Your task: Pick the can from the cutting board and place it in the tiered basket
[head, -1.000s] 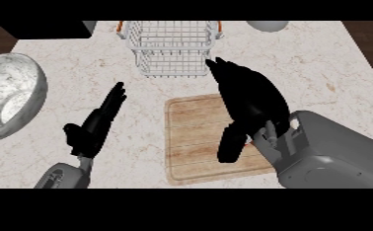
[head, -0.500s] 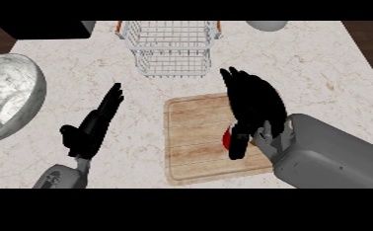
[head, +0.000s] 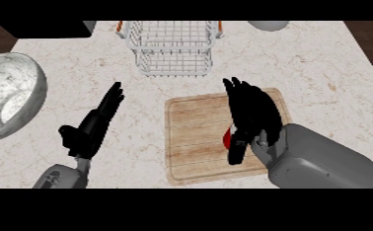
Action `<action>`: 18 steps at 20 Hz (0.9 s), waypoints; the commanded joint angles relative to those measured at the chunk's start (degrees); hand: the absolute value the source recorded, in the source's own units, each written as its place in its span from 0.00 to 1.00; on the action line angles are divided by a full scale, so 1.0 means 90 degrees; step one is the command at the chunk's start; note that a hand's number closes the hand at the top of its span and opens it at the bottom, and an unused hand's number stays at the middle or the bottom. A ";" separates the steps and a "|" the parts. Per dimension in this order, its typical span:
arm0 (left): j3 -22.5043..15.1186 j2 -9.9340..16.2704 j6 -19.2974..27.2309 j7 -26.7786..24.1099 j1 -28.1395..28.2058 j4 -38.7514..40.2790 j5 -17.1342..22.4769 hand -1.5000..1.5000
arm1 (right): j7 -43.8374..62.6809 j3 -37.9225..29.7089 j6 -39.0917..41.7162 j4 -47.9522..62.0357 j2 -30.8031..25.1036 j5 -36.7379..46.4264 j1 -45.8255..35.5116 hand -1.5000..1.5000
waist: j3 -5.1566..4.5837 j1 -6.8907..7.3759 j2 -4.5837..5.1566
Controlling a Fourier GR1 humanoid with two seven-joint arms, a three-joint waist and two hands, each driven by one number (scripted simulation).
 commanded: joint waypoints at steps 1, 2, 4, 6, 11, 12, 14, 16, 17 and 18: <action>0.0091 0.0047 0.0040 0.0186 -0.0085 -0.0019 -0.0027 0.50 | 0.1322 0.0176 -0.0185 -0.0162 -0.0124 0.0376 0.0642 0.00 | 0.0011 -0.0028 0.0016; 0.0087 0.0036 -0.0069 0.0124 0.0007 -0.0152 0.0046 0.50 | 0.1499 0.0003 -0.0053 0.0057 0.0101 0.0311 0.0419 0.00 | 0.0008 0.0068 0.0026; 0.0122 0.0015 -0.0183 -0.0054 0.0037 0.0049 0.0045 0.50 | 0.1499 0.0029 0.0040 -0.0328 -0.0002 0.0378 0.0648 0.00 | 0.0002 -0.0023 0.0008; 0.0195 0.0022 -0.0158 0.0009 -0.0078 0.0104 0.0021 0.50 | 0.1316 0.0149 -0.0344 -0.0039 0.0169 0.0732 0.0983 0.00 | 0.0009 0.0036 0.0038; 0.0210 -0.0008 -0.0302 0.0087 -0.0202 0.0065 -0.0017 0.50 | 0.1355 -0.0030 -0.0049 -0.0038 0.0467 0.0891 0.1101 0.00 | 0.0008 0.0100 0.0051; -0.0152 -0.0359 0.0001 0.0048 0.0141 -0.0168 -0.0235 0.50 | 0.1497 -0.0149 0.0148 -0.0146 0.0506 0.0796 0.1005 0.00 | 0.0008 0.0122 0.0037; 0.0145 0.0030 -0.0317 0.0069 0.0132 -0.0166 -0.0081 0.50 | 0.1265 -0.0144 0.0104 -0.0163 0.0344 0.0973 0.1321 0.00 | 0.0010 0.0114 0.0038; 0.0132 -0.0199 -0.0124 -0.0003 0.0079 -0.0072 -0.0205 0.50 | 0.0846 -0.0277 0.0046 0.0206 0.0453 0.1121 0.1457 0.00 | 0.0012 0.0130 0.0058; 0.0083 -0.0107 -0.0050 0.0226 0.0157 -0.0463 -0.0263 0.50 | 0.1108 -0.0440 0.0328 -0.0110 0.0389 0.1001 0.1344 0.00 | 0.0012 0.0138 0.0040; 0.0282 -0.0168 -0.0139 0.0110 -0.0146 0.0142 -0.0228 0.50 | 0.0685 -0.0338 -0.0025 -0.0122 0.0282 0.1277 0.1803 0.00 | 0.0012 0.0074 0.0058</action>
